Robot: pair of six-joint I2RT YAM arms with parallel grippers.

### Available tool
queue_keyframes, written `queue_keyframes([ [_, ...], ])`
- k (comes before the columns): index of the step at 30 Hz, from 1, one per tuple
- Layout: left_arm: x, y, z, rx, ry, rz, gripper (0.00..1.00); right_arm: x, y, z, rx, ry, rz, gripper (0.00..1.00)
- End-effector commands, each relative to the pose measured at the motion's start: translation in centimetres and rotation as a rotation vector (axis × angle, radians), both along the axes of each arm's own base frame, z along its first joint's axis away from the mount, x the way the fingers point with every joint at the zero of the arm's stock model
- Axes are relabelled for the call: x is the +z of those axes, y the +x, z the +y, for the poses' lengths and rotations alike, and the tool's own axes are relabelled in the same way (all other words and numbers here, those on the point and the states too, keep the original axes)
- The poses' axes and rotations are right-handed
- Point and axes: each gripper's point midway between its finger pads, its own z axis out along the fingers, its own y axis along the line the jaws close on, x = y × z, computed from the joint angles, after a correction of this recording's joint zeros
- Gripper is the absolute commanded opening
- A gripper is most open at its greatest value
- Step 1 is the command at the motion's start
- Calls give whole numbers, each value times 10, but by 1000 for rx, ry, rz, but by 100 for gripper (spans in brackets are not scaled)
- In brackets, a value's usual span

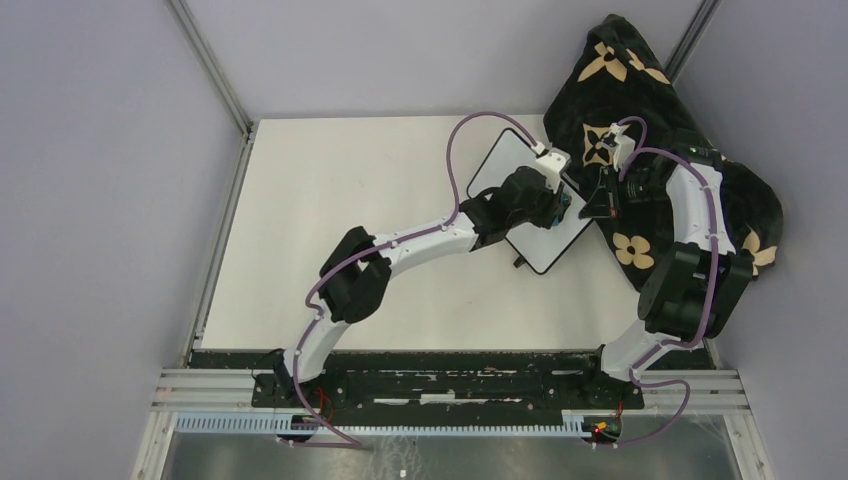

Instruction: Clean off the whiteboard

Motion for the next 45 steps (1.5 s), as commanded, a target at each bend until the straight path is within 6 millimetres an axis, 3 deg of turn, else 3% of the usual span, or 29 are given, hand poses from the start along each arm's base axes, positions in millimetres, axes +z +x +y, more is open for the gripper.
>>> queue_keyframes([
  [1,-18,36,29,82,70,-37,3,17,-8,13,54,25,-33,1],
  [10,-41,71,79,172,99,-1,3,16,-7,13,54,27,-32,0],
  [16,-51,83,90,205,132,0,3,16,-7,13,54,25,-32,0],
  [20,-53,80,86,182,117,21,3,15,-6,13,54,26,-31,1],
  [24,-50,64,71,137,80,40,3,14,-6,13,53,27,-28,1],
  [31,-32,15,26,39,47,15,3,12,-5,13,55,32,-22,1],
  [35,-24,-3,9,3,22,10,3,13,-6,13,57,32,-22,0],
  [45,4,-37,-10,-61,-46,1,3,13,-6,13,58,34,-23,1],
])
